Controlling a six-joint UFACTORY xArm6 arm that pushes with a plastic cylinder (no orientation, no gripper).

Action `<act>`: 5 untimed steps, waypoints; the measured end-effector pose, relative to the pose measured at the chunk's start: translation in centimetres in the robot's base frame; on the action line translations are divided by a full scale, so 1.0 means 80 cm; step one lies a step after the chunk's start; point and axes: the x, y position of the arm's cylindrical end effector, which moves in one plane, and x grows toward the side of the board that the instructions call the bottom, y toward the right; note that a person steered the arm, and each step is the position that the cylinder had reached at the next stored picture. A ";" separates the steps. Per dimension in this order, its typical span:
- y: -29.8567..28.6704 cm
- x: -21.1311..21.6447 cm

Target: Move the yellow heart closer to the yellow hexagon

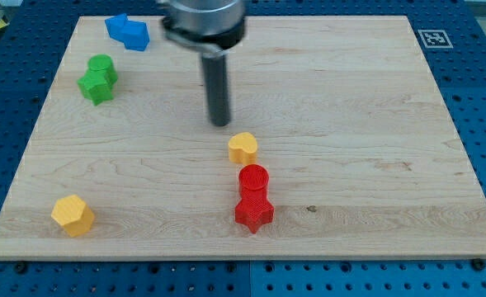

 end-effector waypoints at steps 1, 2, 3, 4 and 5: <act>0.094 0.013; 0.092 0.039; 0.089 0.050; 0.073 0.080; 0.040 0.084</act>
